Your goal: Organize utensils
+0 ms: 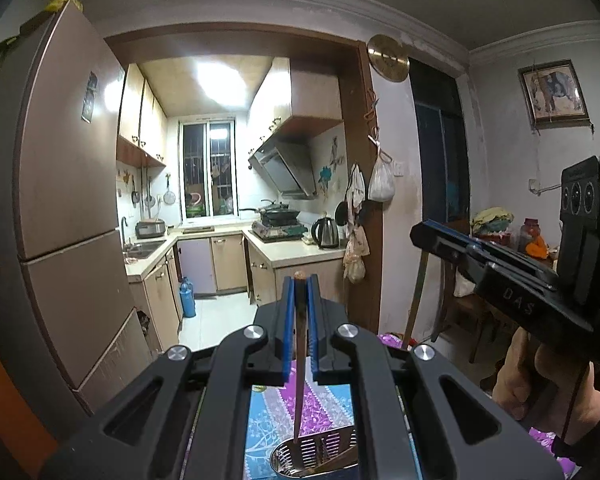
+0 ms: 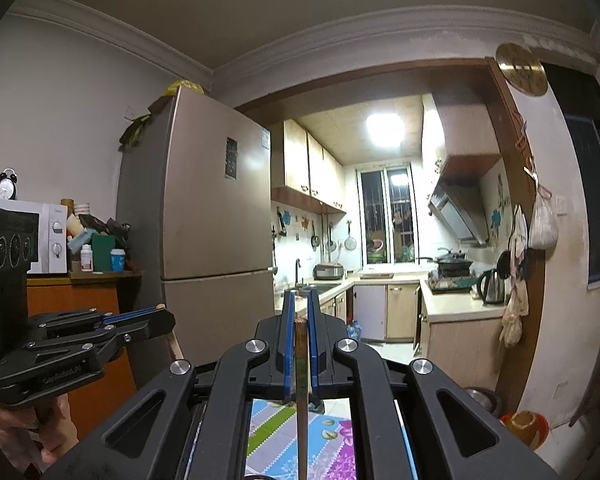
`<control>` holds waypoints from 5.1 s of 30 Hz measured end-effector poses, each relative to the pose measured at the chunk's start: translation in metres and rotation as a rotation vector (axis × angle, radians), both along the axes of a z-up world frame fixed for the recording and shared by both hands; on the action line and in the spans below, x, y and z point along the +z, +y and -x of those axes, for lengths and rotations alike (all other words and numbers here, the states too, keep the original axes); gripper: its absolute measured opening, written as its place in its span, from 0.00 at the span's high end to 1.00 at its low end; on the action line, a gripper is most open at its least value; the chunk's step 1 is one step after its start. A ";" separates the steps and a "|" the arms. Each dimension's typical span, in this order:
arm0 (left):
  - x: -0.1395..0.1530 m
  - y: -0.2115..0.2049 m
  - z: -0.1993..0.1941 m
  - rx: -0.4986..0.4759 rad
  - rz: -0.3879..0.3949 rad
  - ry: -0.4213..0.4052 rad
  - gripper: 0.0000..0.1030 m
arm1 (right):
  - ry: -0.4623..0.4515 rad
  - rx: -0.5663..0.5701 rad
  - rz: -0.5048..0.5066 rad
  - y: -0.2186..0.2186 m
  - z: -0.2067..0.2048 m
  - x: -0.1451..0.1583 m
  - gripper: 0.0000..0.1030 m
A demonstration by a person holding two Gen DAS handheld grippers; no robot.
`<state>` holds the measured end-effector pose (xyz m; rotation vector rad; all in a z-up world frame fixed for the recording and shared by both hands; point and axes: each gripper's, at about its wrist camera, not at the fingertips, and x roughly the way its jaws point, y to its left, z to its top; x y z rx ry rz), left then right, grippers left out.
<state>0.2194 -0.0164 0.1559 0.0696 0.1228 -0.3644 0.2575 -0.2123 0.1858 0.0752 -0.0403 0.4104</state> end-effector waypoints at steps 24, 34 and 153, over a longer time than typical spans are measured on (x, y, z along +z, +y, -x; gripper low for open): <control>-0.050 0.003 -0.053 -0.002 0.000 0.157 0.95 | 0.137 -0.003 0.009 0.010 -0.042 -0.063 0.93; -0.057 0.002 -0.064 0.007 -0.003 0.183 0.95 | 0.155 0.007 0.012 0.014 -0.046 -0.070 0.93; -0.183 0.014 0.262 0.226 0.031 -0.128 0.05 | 0.034 -0.290 0.020 0.001 0.335 -0.214 0.04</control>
